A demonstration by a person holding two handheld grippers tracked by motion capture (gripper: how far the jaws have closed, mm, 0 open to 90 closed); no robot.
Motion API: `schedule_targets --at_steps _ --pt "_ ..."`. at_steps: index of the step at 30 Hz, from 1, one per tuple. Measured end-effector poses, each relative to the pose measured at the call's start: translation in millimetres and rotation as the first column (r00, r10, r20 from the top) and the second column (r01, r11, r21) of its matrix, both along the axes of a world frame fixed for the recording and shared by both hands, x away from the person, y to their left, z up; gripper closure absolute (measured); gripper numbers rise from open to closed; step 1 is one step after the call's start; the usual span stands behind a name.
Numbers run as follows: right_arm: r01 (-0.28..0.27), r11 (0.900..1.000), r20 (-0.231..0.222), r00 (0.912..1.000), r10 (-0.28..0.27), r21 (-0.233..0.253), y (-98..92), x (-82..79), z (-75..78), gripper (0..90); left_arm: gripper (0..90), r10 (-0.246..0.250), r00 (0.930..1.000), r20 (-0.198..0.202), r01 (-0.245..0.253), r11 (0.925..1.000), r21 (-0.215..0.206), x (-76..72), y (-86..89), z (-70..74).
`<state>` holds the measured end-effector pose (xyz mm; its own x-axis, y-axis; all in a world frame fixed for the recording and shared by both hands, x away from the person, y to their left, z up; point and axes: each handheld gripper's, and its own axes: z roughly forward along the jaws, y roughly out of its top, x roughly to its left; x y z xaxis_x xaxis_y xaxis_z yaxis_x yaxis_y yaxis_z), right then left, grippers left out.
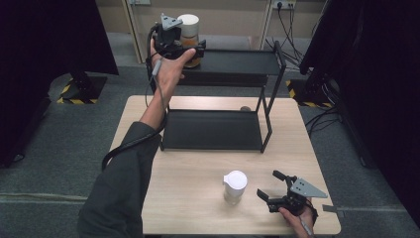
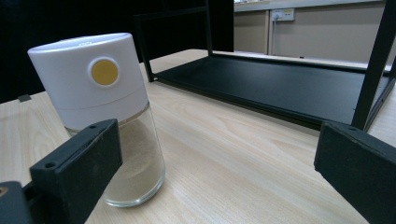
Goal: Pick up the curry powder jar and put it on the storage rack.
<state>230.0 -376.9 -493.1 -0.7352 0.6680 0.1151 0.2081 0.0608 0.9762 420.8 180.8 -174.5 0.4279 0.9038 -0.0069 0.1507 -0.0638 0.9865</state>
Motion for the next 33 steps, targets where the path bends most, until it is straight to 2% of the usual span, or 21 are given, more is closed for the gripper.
schedule_targets --at_steps 6,14,16,27,33 --pt "-0.001 1.0 -0.001 1.0 0.001 -0.002 0.5 0.2 0.2 1.3 0.9 -0.038 0.9993 0.004 0.038 0.999 -0.022 -5.4 10.6 -6.1" --pt "0.0 1.0 -0.003 1.0 0.0 -0.002 0.5 0.3 0.1 1.3 1.0 -0.073 0.997 0.026 0.074 0.9972 -0.013 -17.7 18.0 -12.8" --pt "0.0 1.0 -0.003 1.0 0.0 -0.002 0.6 0.3 0.2 1.3 1.0 -0.085 0.996 0.029 0.085 0.9961 -0.022 -21.1 19.9 -14.7" --pt "0.002 1.0 -0.003 1.0 -0.002 -0.001 0.6 0.3 0.0 1.3 1.1 -0.142 0.9882 0.057 0.143 0.9895 -0.018 -40.7 26.5 -25.7" --pt "0.003 1.0 -0.003 1.0 -0.003 -0.001 0.4 0.3 -0.1 1.3 1.1 -0.175 0.9823 0.068 0.178 0.9834 -0.038 -51.2 33.5 -38.3"
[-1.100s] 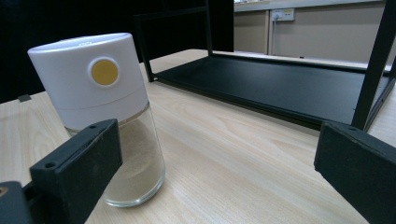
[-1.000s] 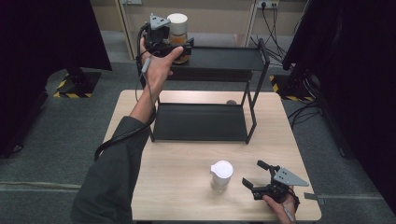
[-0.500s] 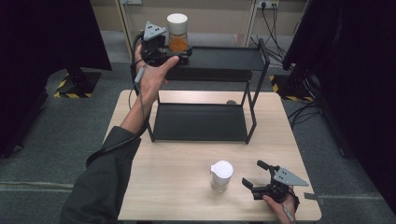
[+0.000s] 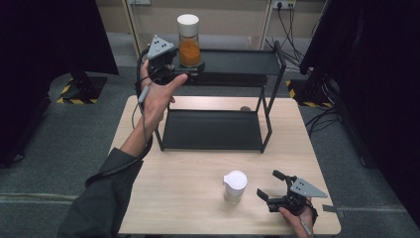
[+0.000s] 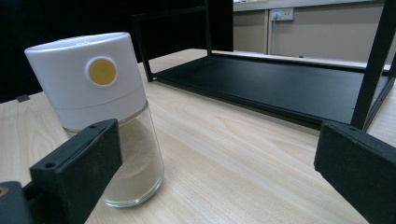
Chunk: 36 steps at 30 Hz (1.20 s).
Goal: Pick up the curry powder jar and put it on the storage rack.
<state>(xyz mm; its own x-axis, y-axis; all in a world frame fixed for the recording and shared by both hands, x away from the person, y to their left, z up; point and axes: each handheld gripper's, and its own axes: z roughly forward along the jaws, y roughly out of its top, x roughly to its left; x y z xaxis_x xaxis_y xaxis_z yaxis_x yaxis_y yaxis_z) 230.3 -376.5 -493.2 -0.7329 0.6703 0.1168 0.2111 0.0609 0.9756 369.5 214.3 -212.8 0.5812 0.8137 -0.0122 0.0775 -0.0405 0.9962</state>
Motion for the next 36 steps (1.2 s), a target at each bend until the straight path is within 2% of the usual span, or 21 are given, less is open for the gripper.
schedule_targets --at_steps 10,22,27,31,36 --pt "0.004 1.0 0.001 1.0 -0.004 0.001 0.0 -0.2 -0.2 1.3 1.1 -0.083 0.9966 -0.005 0.083 0.9965 -0.011 -21.6 10.8 -27.7" --pt "0.005 1.0 0.005 1.0 -0.005 0.002 -0.1 -0.8 -0.3 1.3 1.4 -0.144 0.9896 -0.004 0.144 0.9892 -0.028 -43.3 16.2 -56.9" --pt "0.007 1.0 0.005 1.0 -0.007 0.003 -0.4 -1.0 -0.3 1.3 1.4 -0.17 0.9854 -0.006 0.17 0.9849 -0.036 -51.1 18.4 -69.5" --pt "0.005 1.0 0.005 1.0 -0.005 0.003 -0.1 -1.0 -0.2 1.3 1.4 -0.202 0.9791 -0.022 0.201 0.9781 -0.054 -55.5 21.0 -80.4" --pt "0.007 1.0 0.004 1.0 -0.007 0.003 -0.2 -1.0 -0.4 1.3 1.3 -0.227 0.9735 -0.022 0.226 0.9728 -0.05 -63.9 23.2 -93.4"
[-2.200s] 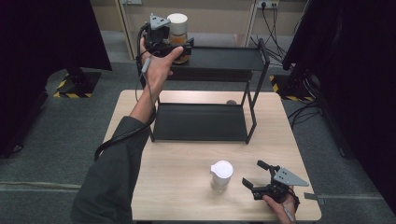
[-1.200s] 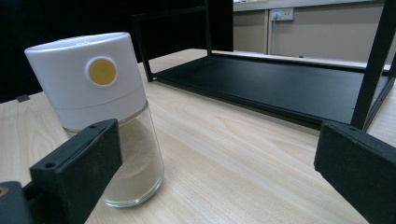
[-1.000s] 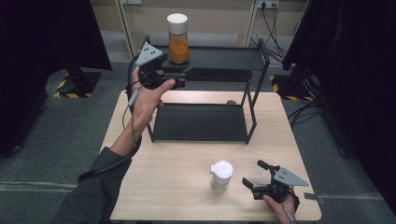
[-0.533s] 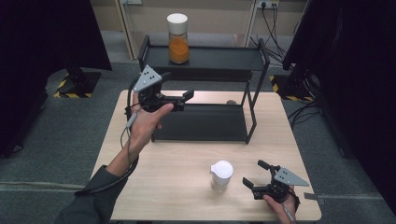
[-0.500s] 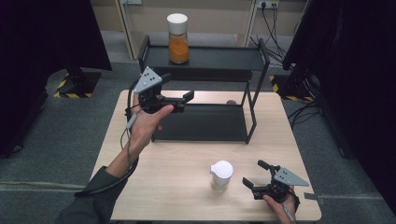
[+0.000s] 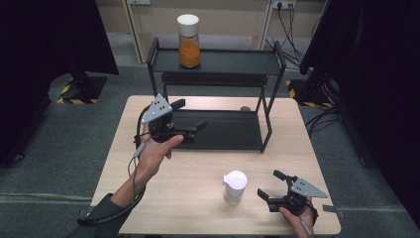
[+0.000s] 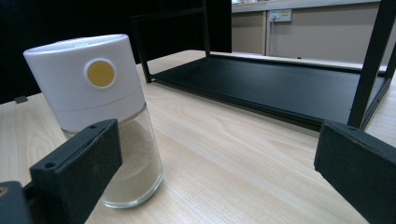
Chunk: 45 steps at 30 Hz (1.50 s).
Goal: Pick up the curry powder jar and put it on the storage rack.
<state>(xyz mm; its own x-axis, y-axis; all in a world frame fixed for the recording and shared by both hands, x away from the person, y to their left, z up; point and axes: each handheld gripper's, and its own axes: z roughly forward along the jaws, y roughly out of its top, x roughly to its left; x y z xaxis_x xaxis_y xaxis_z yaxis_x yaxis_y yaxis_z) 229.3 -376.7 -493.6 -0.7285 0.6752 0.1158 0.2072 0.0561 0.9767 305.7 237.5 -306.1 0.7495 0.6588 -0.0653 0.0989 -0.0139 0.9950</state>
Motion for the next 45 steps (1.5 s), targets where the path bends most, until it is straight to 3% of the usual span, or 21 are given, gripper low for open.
schedule_targets --at_steps 12,28,39,45 --pt "0.001 1.0 -0.003 1.0 -0.001 -0.002 0.6 0.4 0.1 1.3 1.3 -0.046 0.9989 -0.008 0.046 0.9987 0.023 -16.4 -0.9 -33.8" --pt "0.002 1.0 -0.002 1.0 -0.002 0.0 0.4 0.6 -0.2 1.3 1.4 -0.121 0.992 -0.034 0.121 0.9926 -0.014 -28.1 5.5 -83.3" --pt "0.0 1.0 -0.005 1.0 0.0 -0.003 0.9 1.3 -0.1 1.3 1.4 -0.103 0.9928 -0.061 0.102 0.9943 -0.032 -39.5 7.6 -127.3" --pt "0.002 1.0 -0.005 1.0 -0.002 -0.003 0.8 1.0 0.0 1.3 1.4 -0.097 0.9932 -0.064 0.096 0.9951 -0.027 -43.2 8.6 -138.7"
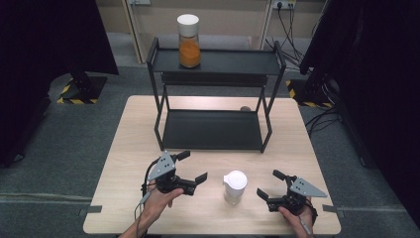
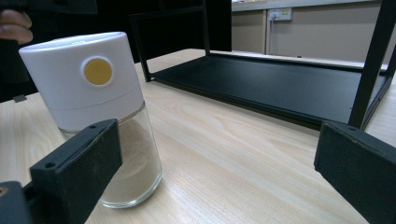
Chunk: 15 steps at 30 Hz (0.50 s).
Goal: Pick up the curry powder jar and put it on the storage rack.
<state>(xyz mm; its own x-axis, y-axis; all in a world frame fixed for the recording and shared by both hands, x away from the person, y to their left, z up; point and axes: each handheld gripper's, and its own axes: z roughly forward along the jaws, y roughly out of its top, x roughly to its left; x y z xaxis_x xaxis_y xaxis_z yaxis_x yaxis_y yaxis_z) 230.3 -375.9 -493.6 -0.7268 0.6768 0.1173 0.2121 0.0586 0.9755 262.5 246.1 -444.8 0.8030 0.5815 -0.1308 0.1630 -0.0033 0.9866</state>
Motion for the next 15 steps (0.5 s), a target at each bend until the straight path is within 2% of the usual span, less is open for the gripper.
schedule_targets --at_steps 6,15 --pt "-0.002 1.0 0.001 1.0 0.002 -0.004 0.4 0.3 0.1 1.4 1.4 0.002 0.9997 0.024 -0.002 1.0 -0.009 -9.0 0.9 -16.6" --pt "-0.002 1.0 0.002 1.0 0.002 -0.004 0.2 0.9 -0.1 1.3 1.4 0.007 0.9986 0.051 -0.008 0.9998 0.017 -16.4 0.0 -32.4"
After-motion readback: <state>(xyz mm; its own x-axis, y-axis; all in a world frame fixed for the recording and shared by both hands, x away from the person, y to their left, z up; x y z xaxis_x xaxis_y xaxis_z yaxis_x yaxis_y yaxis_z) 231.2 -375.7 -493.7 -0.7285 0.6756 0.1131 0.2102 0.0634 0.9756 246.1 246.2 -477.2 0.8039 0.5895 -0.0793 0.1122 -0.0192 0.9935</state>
